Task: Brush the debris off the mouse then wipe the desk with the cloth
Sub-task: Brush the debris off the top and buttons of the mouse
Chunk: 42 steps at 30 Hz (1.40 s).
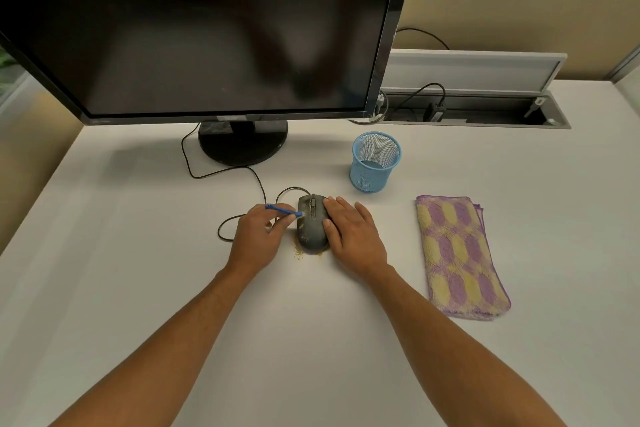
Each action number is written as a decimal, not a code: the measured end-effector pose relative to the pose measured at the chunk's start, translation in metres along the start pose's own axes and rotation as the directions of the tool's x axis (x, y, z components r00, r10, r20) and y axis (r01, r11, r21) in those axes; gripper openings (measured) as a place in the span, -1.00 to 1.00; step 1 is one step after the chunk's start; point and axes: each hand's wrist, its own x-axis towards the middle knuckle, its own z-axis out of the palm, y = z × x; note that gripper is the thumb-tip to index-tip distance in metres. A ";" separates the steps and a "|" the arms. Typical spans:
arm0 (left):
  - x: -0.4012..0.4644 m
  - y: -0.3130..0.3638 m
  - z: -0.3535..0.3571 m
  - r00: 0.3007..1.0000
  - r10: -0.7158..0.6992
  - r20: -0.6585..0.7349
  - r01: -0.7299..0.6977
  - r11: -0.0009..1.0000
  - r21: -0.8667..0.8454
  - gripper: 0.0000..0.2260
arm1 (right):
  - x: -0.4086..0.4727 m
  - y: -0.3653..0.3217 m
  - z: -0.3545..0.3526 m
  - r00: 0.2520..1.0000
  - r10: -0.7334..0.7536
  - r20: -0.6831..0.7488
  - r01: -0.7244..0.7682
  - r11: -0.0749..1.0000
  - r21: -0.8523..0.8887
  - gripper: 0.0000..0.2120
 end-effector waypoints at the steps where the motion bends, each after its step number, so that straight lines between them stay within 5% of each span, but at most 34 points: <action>1: 0.000 0.000 0.001 1.000 -0.003 0.006 0.003 1.000 -0.003 -0.83 | 0.000 0.000 0.000 1.000 0.000 -0.002 0.000 1.000 0.000 -0.46; 14: -0.026 -0.012 -0.001 0.983 -0.020 0.181 0.033 0.997 -0.071 -0.86 | 0.000 0.001 0.000 1.000 0.003 0.005 -0.003 1.000 0.007 -0.44; 23: -0.014 -0.007 -0.001 0.998 -0.050 -0.035 0.045 0.991 -0.127 -0.87 | 0.000 0.000 0.000 1.000 0.000 -0.007 0.000 1.000 0.010 -0.46; 35: -0.031 -0.008 0.012 0.978 0.115 0.176 -0.105 0.992 -0.067 -0.87 | 0.000 0.001 0.001 1.000 -0.005 -0.026 0.005 1.000 0.007 -0.48; 42: -0.017 -0.002 0.007 0.992 0.125 -0.028 -0.127 0.990 -0.069 -0.90 | 0.000 -0.001 0.000 1.000 -0.006 -0.021 0.006 1.000 0.002 -0.45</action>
